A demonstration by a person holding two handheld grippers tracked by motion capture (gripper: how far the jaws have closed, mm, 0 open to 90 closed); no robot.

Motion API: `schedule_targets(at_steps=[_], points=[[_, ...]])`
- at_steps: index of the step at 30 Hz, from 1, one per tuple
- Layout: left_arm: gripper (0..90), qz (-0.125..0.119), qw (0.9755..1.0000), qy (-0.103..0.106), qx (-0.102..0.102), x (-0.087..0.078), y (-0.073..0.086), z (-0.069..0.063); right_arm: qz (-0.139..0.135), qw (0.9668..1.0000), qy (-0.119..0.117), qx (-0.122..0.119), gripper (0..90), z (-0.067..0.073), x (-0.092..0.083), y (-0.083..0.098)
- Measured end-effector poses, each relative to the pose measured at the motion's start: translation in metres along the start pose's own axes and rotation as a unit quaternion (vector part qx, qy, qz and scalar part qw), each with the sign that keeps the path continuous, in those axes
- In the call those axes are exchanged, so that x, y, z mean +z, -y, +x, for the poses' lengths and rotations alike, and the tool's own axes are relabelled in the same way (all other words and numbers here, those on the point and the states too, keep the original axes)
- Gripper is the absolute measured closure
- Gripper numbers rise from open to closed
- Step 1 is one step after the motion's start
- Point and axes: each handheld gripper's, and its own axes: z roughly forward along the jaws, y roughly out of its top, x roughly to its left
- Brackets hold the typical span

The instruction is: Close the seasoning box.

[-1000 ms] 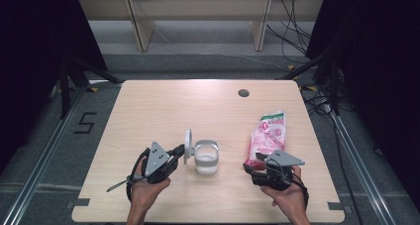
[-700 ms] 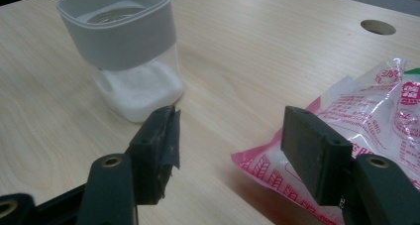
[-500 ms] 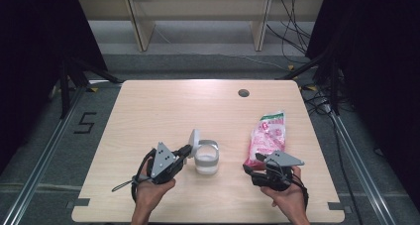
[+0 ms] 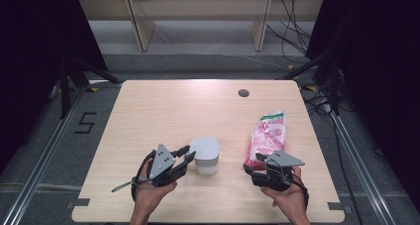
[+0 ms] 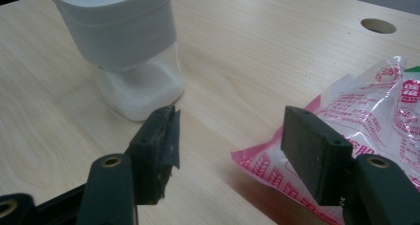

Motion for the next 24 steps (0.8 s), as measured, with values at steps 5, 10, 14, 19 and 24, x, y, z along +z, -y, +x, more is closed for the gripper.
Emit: schedule_targets(at_steps=[5, 10, 14, 19, 24], points=[[50.4, -0.006, 0.9997, 0.008, -0.024, -0.002, 0.003, 0.004, 0.005, 1.0, -0.005, -0.003, 39.7, -0.001, 0.0, 0.0], [37.6, 0.012, 0.9994, -0.005, -0.034, -0.001, 0.007, 0.006, 0.004, 1.0, -0.002, 0.003, 39.6, -0.002, 0.002, 0.002], [33.3, 0.02, 0.999, -0.007, -0.038, -0.003, 0.01, 0.007, 0.008, 1.0, -0.004, -0.004, 39.0, -0.005, 0.003, 0.003], [29.6, 0.02, 0.9985, -0.013, -0.05, -0.005, 0.017, 0.007, 0.012, 0.9999, -0.009, -0.004, 38.9, -0.006, 0.004, 0.004], [27.1, 0.021, 0.9985, -0.016, -0.047, -0.007, 0.023, 0.006, 0.013, 0.9998, -0.009, -0.009, 38.8, -0.008, 0.005, 0.005]])
